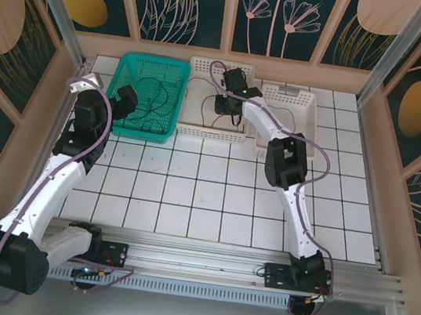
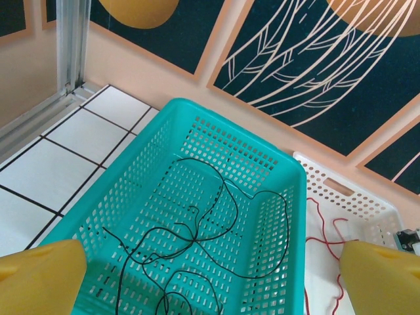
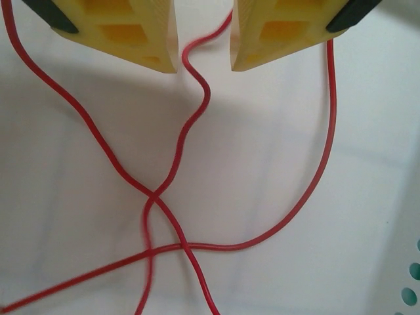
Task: Untangle the cables
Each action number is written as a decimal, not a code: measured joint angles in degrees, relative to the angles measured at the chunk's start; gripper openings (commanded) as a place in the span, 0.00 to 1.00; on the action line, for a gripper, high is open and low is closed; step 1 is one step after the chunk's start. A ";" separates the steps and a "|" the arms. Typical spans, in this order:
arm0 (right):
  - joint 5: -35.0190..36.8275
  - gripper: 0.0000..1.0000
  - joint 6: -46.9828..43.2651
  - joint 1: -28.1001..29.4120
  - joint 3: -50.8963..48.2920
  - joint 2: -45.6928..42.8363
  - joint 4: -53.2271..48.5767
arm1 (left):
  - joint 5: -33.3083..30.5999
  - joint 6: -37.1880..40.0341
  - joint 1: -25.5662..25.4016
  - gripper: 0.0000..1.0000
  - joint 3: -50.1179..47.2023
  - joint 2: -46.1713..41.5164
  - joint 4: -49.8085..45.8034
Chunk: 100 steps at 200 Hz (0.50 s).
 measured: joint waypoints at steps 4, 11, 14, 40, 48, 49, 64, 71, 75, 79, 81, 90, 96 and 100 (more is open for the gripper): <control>0.00 0.30 0.00 0.00 0.00 -0.11 -0.20 | 0.00 0.00 -0.02 0.99 0.00 0.00 0.00; -0.02 0.32 -0.02 0.00 0.00 -0.26 -0.57 | 0.00 0.00 -0.02 0.99 0.00 0.00 0.00; 0.00 0.34 0.04 0.00 -0.02 -0.44 -0.63 | 0.00 0.00 -0.02 0.99 0.00 0.00 0.00; -0.13 0.44 0.09 0.00 -1.44 -3.23 -0.50 | 0.00 0.02 -0.02 0.99 0.00 0.00 0.00; -0.33 0.47 0.07 0.00 -2.64 -4.90 -0.37 | 0.00 0.02 -0.02 0.98 0.00 0.00 0.00; -0.39 0.47 -0.04 0.00 -2.91 -5.25 -0.28 | 0.00 0.02 -0.02 0.98 0.00 0.00 0.00; -0.98 0.51 -0.02 0.00 -6.36 -9.73 1.05 | 0.00 0.02 -0.02 0.98 0.00 0.00 0.00; -1.49 0.51 0.00 0.00 -8.22 -12.35 1.86 | 0.00 0.02 0.00 0.99 0.00 0.00 0.00; -1.73 0.52 0.02 0.00 -9.05 -13.73 2.21 | 0.00 0.02 0.00 0.98 0.00 0.00 0.00; -2.01 0.53 0.00 0.00 -10.14 -15.26 2.86 | 0.00 0.02 0.00 0.98 0.00 0.00 0.00; -2.12 0.53 0.07 0.00 -10.64 -16.20 3.19 | 0.00 0.02 -0.02 0.99 0.00 0.00 0.00; -2.67 0.56 -0.02 0.00 -12.68 -19.41 4.50 | 0.00 0.04 -0.02 0.99 0.00 0.00 0.02; -3.06 0.92 0.00 0.02 -14.16 -21.99 5.55 | 0.00 0.07 -0.02 0.98 0.00 0.02 0.02; -3.08 0.99 0.07 0.04 -15.10 -23.43 6.23 | 0.00 0.07 -0.02 0.98 0.00 0.02 0.02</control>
